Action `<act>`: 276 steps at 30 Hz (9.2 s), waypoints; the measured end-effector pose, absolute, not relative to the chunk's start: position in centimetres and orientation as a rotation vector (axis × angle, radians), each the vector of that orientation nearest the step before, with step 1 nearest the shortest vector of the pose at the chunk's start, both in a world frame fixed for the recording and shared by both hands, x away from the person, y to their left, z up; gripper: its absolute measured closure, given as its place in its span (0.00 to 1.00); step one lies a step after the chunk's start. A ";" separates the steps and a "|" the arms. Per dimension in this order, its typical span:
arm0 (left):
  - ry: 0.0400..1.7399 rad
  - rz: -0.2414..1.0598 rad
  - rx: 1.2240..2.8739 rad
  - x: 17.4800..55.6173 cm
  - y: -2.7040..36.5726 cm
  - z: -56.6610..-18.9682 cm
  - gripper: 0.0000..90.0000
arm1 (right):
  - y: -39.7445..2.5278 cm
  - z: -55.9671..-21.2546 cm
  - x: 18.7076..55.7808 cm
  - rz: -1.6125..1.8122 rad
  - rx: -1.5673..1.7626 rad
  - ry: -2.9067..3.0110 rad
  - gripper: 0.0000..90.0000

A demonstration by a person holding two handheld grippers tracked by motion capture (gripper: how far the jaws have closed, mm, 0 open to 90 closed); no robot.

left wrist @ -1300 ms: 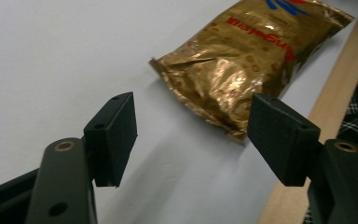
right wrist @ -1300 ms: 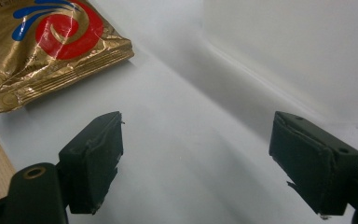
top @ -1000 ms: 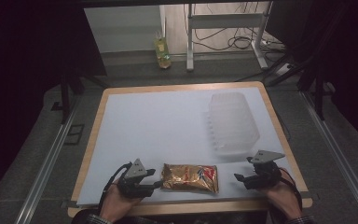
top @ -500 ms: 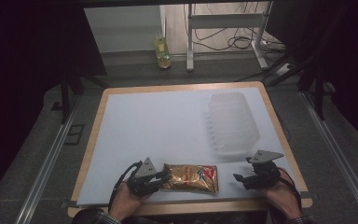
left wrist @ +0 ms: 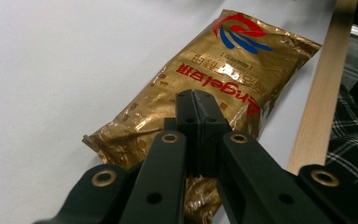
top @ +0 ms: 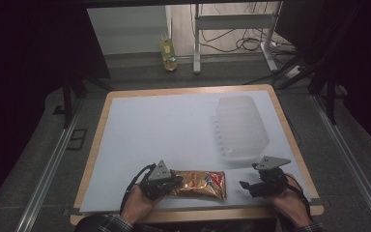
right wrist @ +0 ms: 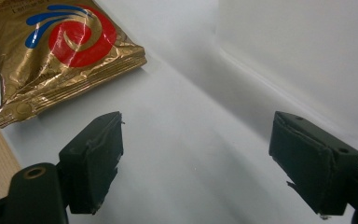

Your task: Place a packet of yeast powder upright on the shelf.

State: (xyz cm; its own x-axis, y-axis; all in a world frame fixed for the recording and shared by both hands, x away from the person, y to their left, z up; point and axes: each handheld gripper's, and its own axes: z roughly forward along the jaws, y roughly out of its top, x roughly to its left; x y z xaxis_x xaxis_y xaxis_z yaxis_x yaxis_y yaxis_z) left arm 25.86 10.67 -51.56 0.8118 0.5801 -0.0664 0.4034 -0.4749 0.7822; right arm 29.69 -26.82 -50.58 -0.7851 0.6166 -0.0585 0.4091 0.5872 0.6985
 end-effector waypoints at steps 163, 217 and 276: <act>0.790 0.367 2.067 24.9 14.5 -52.6 0.03 | -15.7 -35.6 37.5 0.966 0.118 2.846 0.88; 0.754 0.390 2.074 24.7 14.5 -52.5 0.03 | -22.2 -27.7 47.5 0.569 0.037 2.728 0.88; 0.758 0.393 2.093 24.7 14.5 -52.6 0.03 | -22.2 -35.7 51.2 0.554 0.083 2.839 0.71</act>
State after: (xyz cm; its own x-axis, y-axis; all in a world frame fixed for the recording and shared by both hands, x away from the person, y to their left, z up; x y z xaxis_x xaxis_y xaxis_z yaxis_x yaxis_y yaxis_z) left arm 24.67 14.49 -52.62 0.7667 0.6420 0.0046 0.3740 -0.4525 0.8095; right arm 51.24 -22.23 -35.66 -0.9678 0.1022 -0.2300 0.0083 0.9263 0.3768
